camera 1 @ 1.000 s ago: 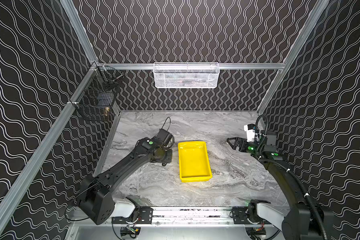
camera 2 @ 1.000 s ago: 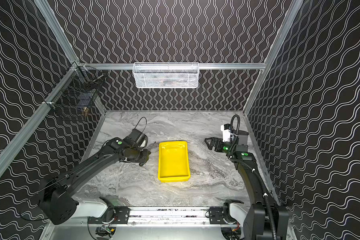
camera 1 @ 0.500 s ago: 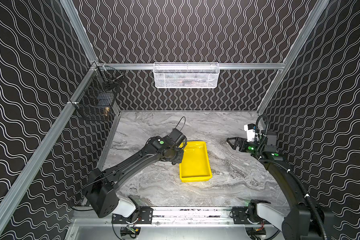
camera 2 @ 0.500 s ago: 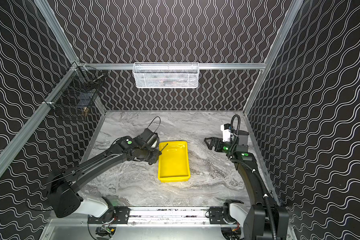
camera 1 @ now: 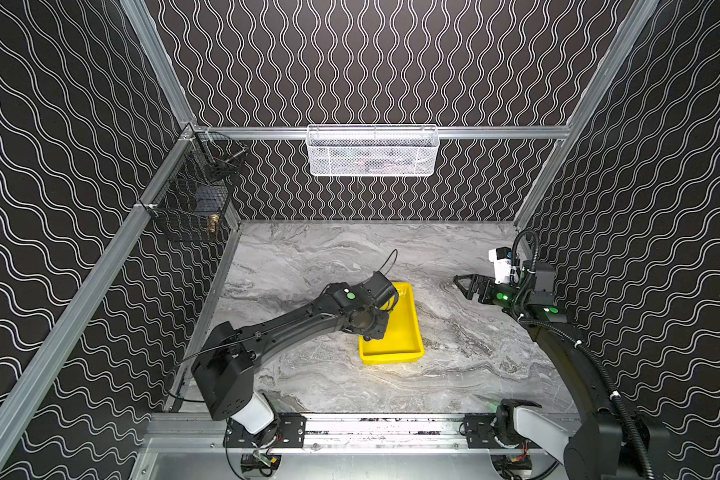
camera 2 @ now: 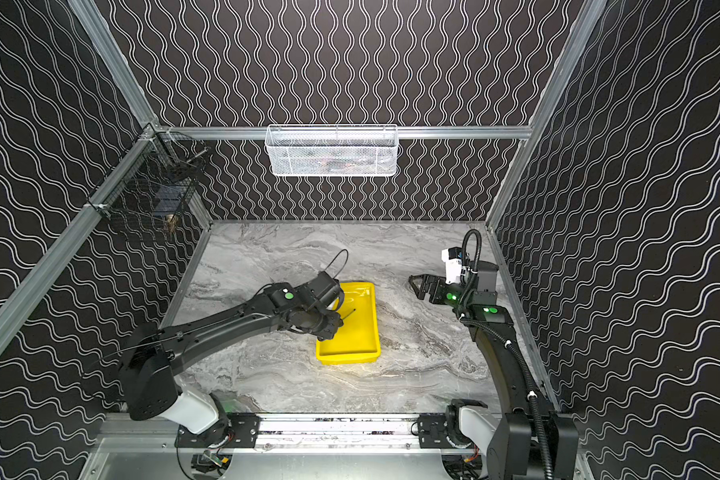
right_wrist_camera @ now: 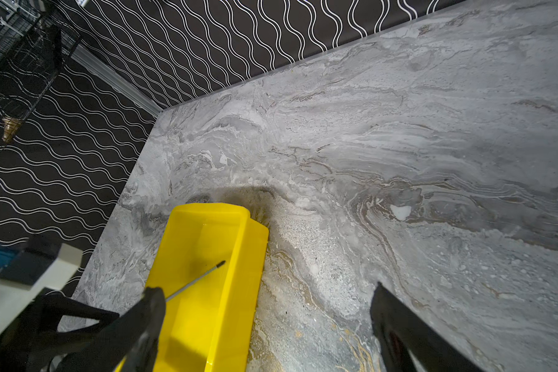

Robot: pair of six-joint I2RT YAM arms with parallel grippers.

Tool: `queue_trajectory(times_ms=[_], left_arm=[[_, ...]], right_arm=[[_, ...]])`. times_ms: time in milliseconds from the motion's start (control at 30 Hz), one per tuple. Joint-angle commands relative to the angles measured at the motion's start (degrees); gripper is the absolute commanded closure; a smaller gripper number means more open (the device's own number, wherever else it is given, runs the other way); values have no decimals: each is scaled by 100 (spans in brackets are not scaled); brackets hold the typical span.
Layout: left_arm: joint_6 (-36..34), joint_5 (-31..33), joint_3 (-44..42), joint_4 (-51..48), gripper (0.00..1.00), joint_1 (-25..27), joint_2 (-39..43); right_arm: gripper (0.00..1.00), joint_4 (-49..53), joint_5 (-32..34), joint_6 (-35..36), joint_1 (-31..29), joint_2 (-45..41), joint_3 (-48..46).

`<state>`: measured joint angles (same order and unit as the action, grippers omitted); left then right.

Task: Put the screwdriver in the bin
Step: 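Lower the screwdriver into the yellow bin and open the left gripper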

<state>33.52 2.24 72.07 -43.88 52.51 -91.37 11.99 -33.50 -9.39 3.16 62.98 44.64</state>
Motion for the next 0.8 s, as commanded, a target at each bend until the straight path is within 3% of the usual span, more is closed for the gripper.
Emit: queue_trajectory(times_ms=[0, 267, 633, 767], left_arm=[[236, 22, -176, 520, 100, 62, -148], [519, 69, -712, 1435, 100, 186, -387], [446, 65, -441, 1559, 100, 198, -1031], [424, 66, -361, 1546, 89, 198, -1180]], right_arm=[[0, -118, -52, 33, -2, -13, -8], [0, -118, 1, 42, -4, -39, -34], [0, -113, -10, 40, 0, 19, -35], [0, -100, 1, 43, -1, 8, -27]])
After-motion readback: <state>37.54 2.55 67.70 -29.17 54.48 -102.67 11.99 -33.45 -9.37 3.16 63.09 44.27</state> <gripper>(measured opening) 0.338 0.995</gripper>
